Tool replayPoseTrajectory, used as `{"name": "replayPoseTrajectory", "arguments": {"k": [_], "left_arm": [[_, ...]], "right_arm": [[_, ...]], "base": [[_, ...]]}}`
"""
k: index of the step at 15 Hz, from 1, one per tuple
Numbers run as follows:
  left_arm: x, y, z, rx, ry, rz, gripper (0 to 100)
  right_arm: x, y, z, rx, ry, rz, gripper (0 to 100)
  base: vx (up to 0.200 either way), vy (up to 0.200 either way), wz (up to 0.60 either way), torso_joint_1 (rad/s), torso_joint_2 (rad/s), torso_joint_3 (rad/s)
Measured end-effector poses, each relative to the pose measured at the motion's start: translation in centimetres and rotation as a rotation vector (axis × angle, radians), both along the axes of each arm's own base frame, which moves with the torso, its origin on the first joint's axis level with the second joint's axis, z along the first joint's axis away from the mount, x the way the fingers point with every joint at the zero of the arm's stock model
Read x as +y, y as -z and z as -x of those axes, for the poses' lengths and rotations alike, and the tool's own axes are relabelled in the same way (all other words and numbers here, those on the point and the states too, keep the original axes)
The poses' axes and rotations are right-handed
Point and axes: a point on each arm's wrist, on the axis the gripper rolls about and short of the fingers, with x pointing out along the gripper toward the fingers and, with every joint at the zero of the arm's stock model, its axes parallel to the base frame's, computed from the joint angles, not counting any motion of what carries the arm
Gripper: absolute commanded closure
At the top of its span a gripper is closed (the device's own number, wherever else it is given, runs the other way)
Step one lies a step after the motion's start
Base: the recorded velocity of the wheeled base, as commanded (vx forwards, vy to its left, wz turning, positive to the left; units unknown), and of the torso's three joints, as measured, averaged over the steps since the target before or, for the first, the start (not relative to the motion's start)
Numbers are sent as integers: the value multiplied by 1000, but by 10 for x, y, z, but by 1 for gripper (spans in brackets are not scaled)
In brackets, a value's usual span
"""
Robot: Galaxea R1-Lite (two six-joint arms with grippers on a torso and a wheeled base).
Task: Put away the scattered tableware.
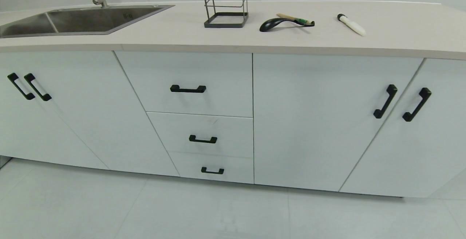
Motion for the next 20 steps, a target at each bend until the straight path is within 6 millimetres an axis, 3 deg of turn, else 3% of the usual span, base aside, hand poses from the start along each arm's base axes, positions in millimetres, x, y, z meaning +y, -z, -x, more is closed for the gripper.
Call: {"name": "replayPoseTrajectory", "arguments": {"k": [4, 7, 18, 20], "left_arm": [[0, 0, 0, 1, 0, -2, 0], [0, 0, 0, 1, 0, -4, 0], [0, 0, 0, 0, 13, -5, 0], [-2, -12, 2, -83, 75, -10, 0]], "right_arm": [[0, 0, 0, 0, 1, 0, 100], [0, 0, 0, 0, 0, 0, 100], [0, 0, 0, 0, 0, 0, 100], [0, 0, 0, 0, 0, 0, 100]], "base": [[0, 0, 0, 0, 0, 0], [200, 0, 0, 2, 1, 2], [0, 0, 0, 0, 0, 0], [0, 0, 0, 0, 0, 0]]}}
